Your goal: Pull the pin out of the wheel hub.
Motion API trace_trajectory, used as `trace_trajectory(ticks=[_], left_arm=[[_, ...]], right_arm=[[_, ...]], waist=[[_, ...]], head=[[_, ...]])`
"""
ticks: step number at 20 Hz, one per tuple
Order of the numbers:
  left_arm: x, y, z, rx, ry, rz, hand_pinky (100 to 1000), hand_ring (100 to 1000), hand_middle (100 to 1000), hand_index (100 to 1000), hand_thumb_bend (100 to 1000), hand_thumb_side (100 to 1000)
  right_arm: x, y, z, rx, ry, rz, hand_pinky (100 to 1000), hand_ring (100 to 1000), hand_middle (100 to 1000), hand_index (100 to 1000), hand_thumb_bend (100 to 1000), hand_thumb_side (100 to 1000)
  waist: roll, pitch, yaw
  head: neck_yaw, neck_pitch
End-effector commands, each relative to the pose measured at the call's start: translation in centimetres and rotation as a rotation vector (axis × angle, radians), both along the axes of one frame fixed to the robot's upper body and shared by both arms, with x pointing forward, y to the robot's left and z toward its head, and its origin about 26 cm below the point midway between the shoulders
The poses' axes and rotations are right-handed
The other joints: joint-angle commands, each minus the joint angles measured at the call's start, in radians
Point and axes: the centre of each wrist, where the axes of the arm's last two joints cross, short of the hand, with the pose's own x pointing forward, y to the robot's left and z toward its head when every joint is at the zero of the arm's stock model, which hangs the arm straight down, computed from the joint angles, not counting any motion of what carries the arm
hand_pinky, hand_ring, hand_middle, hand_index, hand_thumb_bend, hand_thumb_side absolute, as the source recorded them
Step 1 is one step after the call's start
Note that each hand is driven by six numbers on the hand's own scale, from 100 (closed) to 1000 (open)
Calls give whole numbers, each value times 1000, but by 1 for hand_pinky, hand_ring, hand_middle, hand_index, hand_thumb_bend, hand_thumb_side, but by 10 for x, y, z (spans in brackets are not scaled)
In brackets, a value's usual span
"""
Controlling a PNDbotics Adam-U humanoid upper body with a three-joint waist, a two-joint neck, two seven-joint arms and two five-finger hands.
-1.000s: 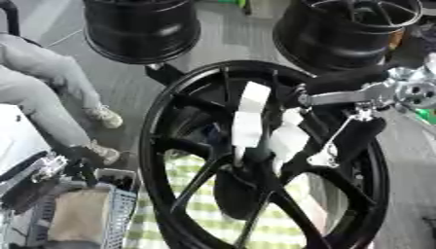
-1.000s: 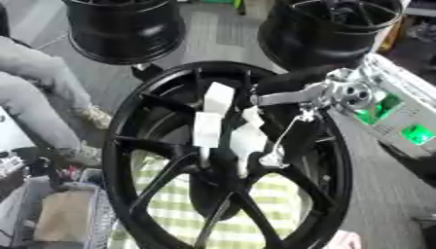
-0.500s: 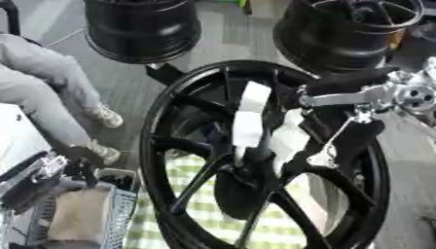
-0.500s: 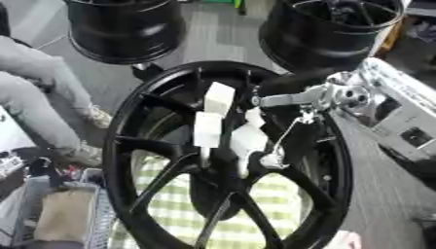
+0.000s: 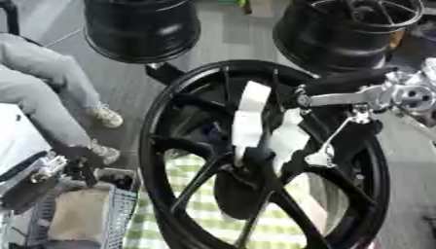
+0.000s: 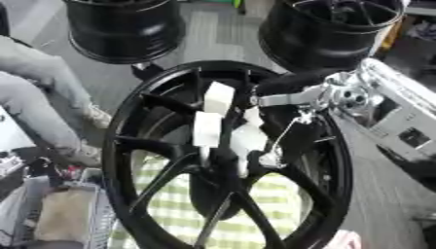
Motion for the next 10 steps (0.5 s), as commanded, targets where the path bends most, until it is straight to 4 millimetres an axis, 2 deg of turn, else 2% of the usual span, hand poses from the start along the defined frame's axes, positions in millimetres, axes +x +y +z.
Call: trace_trajectory(ticks=[1,10], left_arm=[[3,0,10,11,-34,-7,589,463,598,704,100,912],[3,0,11,11,-37,-9,589,463,598,705,100,913]], right_arm=[[-2,-2,7,-10,-27,-14,666,351,757,850,247,219],[-3,-6,-1,-16,-17,-31,665,348,750,842,241,209]], waist=[[5,-9,1],[4,-5,4]], head=[[-3,-3],[-3,-3]])
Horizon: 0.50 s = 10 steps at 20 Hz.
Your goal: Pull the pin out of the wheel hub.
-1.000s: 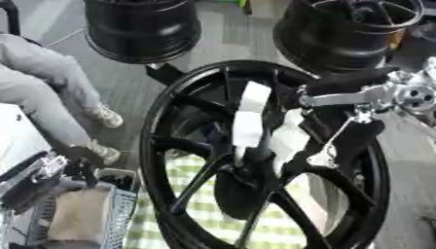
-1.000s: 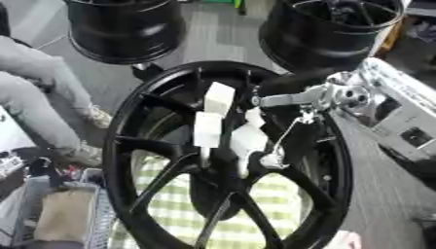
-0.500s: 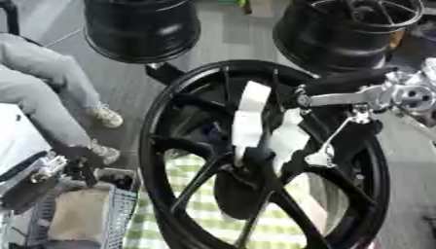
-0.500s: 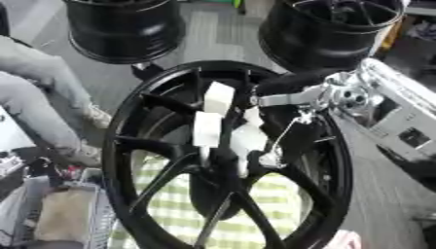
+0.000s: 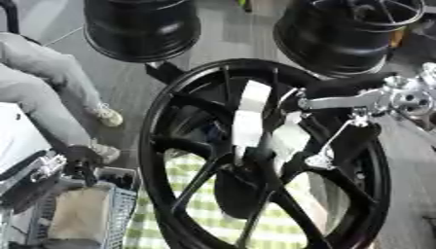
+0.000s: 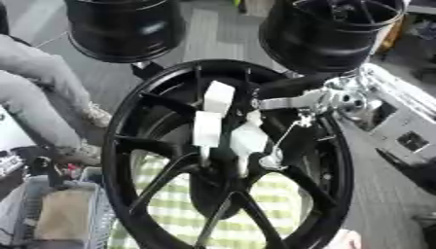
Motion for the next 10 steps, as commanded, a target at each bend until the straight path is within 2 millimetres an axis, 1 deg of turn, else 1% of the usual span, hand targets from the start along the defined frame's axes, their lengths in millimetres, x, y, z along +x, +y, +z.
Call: trace_trajectory(ticks=[1,10], left_arm=[[2,0,10,11,-32,-7,589,463,598,704,100,912],[2,0,10,10,-34,-7,590,463,598,704,100,913]], right_arm=[[-2,-4,7,-14,-33,-15,665,348,749,841,240,207],[-2,-6,6,-17,-40,-25,665,339,723,815,215,192]], waist=[[4,-9,1],[3,-8,3]], head=[[-3,-3],[-3,-3]])
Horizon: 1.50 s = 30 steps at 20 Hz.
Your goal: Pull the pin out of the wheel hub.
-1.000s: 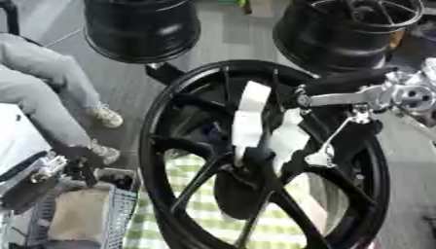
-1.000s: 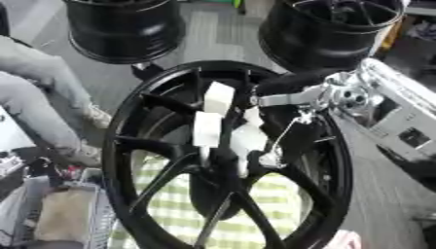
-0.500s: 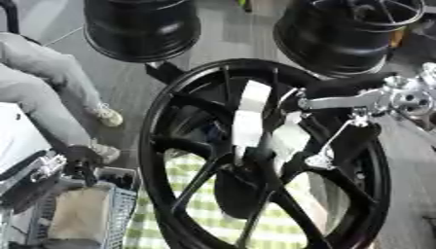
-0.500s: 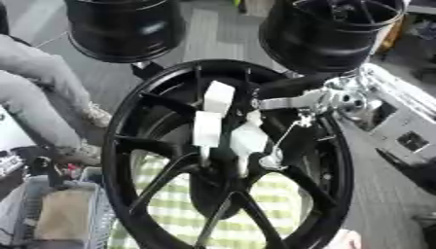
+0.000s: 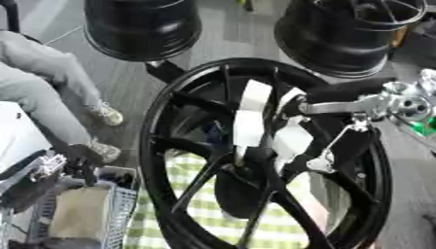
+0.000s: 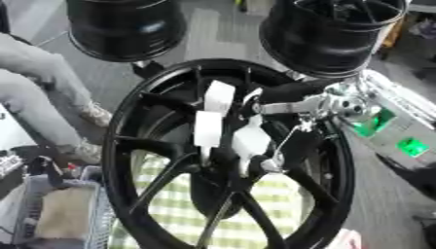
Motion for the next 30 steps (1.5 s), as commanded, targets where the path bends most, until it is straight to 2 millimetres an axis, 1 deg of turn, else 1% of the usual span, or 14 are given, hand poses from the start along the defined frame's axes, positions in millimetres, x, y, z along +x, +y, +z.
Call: trace_trajectory(ticks=[1,7,11,12,13,14,17,22,29,30], left_arm=[[2,0,10,10,-33,-7,590,463,598,704,100,913],[2,-1,10,9,-33,-8,590,463,598,704,100,912],[2,-1,11,9,-34,-9,590,462,598,704,100,913],[2,-1,11,9,-34,-9,590,462,598,705,100,913],[2,-1,11,9,-34,-9,590,462,598,705,100,913],[3,-1,11,9,-35,-9,590,462,598,705,100,913],[3,-1,11,10,-34,-9,590,462,597,704,100,913],[2,-1,11,13,-32,-8,590,462,597,704,100,914],[1,1,10,18,-26,-4,590,462,597,705,100,916],[1,2,9,20,-25,-2,590,462,597,704,100,916]], right_arm=[[-1,-4,10,-14,-38,-19,665,337,718,811,213,189],[-1,-5,11,-15,-50,-30,664,328,696,791,166,152],[-1,-6,13,-14,-73,-36,658,314,637,742,118,125],[-1,-6,14,-13,-80,-37,652,301,588,698,100,108],[-1,-6,15,-10,-90,-37,647,292,561,673,100,105],[0,-6,16,-6,-102,-37,638,277,513,626,100,103],[0,-5,20,8,-133,-33,627,249,449,553,100,116],[1,-5,30,23,-179,-17,627,237,432,537,100,135],[2,-11,52,27,-248,4,634,230,422,528,100,129],[2,-12,56,26,-253,6,637,230,422,528,100,153]], waist=[[4,-11,0],[4,-11,1],[3,-11,3],[3,-10,3],[2,-10,4],[2,-10,5],[1,-10,6],[-1,-11,5],[-6,-16,-1],[-7,-17,-2]], head=[[-3,-3],[-3,-3],[-3,-3],[-3,-3],[-4,-3],[-4,-3],[-4,-3],[-2,-3],[4,-3],[5,-3]])
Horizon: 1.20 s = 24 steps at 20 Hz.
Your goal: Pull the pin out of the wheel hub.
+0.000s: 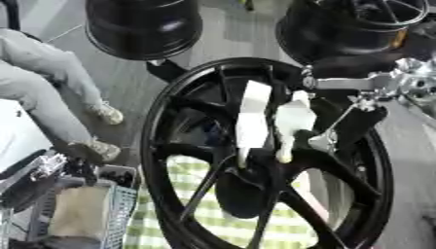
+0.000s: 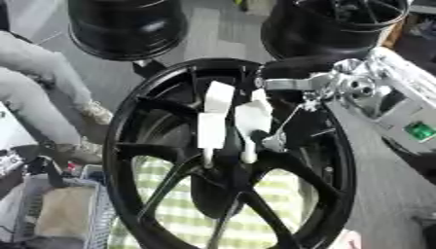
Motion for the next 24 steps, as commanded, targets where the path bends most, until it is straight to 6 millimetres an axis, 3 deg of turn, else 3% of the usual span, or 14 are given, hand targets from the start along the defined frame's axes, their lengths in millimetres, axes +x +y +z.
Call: trace_trajectory(ticks=[1,8,16,20,24], left_arm=[[0,3,9,19,-22,-1,590,462,597,704,100,917],[-2,8,7,30,-8,15,591,462,597,704,100,921],[-7,16,5,33,13,46,591,462,597,705,100,923],[-9,21,4,30,16,66,591,462,597,705,100,923],[-10,25,5,27,12,80,591,462,597,705,100,922]], right_arm=[[-3,-10,23,-15,-59,-4,637,227,420,526,100,128],[-8,-42,50,22,-91,-55,634,221,416,523,100,124],[-27,-114,65,131,-248,-297,617,202,412,524,100,100],[-40,-153,40,210,-407,-533,591,193,398,518,100,100],[-63,-191,-13,242,-552,-889,584,200,403,523,100,100]], waist=[[0,-18,-4],[-13,-30,-25],[-16,-41,-76],[-9,-40,-99],[-2,-34,-112]], head=[[5,-3],[28,-3],[66,-3],[85,-3],[95,-3]])
